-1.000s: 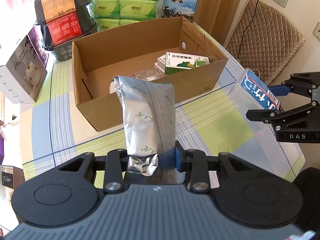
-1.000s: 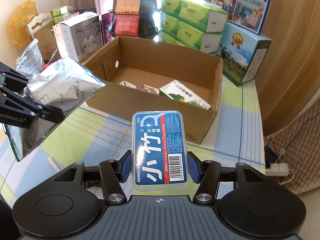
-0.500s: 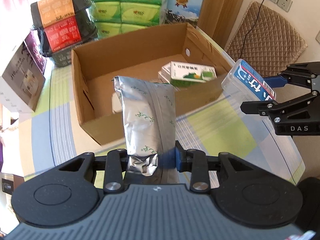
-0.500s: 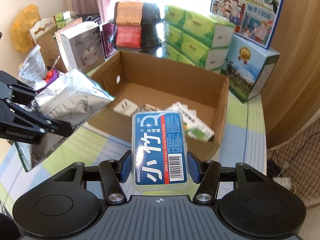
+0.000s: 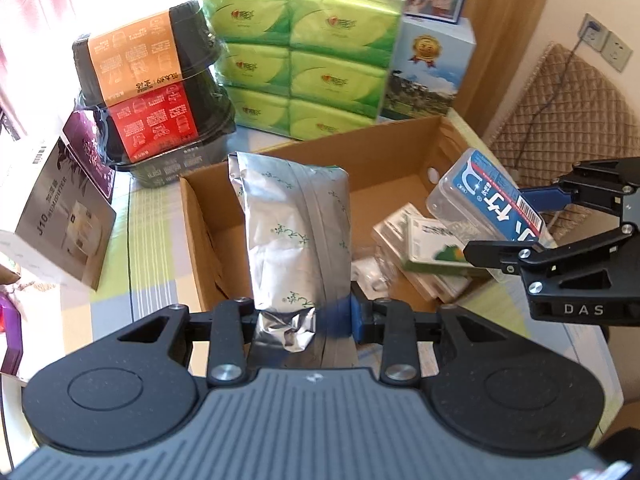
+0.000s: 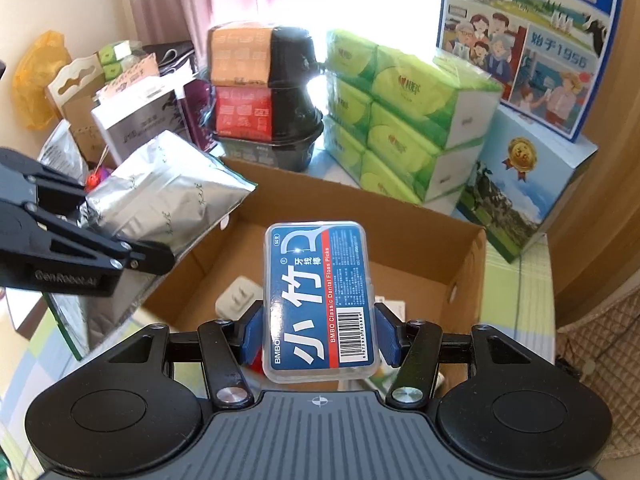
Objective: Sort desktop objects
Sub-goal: 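Carry the floss box and foil bag over the cardboard box, then open both tools to release the foil bag and floss box into the cardboard box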
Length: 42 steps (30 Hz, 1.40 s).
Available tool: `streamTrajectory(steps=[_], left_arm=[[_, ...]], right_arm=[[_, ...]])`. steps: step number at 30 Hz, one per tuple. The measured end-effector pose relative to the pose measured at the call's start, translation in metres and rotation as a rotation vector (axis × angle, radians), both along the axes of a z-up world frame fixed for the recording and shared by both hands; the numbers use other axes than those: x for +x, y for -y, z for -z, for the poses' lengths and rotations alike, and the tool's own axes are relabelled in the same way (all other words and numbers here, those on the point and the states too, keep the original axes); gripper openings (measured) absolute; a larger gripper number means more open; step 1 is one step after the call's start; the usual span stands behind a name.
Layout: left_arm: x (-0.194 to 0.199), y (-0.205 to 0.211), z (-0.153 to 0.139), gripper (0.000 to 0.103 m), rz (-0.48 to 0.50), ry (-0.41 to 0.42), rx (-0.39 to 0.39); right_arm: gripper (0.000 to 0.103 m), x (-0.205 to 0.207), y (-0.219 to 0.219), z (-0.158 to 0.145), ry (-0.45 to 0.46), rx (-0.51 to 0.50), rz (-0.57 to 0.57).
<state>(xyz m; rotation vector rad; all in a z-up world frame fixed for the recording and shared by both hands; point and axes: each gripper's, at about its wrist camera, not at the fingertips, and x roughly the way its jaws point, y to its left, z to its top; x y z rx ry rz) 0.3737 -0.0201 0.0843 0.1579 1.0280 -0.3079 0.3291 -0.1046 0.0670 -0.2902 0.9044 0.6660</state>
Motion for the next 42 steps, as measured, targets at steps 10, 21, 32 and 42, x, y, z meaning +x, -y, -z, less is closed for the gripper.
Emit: streamTrajectory(steps=[10, 21, 32, 42], left_arm=[[0.045, -0.010, 0.029, 0.029, -0.056, -0.002, -0.013], [0.056, -0.010, 0.049, 0.029, -0.053, -0.021, -0.005], [0.060, -0.010, 0.050, 0.023, -0.050, 0.000, -0.015], [0.056, -0.011, 0.053, 0.023, -0.036, -0.006, -0.007]], right_arm=[[0.053, 0.032, -0.019, 0.028, -0.007, -0.007, 0.027], [0.053, 0.043, -0.026, 0.047, -0.020, -0.023, 0.029], [0.053, 0.044, -0.034, 0.057, -0.030, -0.027, 0.024], [0.054, 0.041, -0.037, 0.064, -0.045, -0.025, 0.025]])
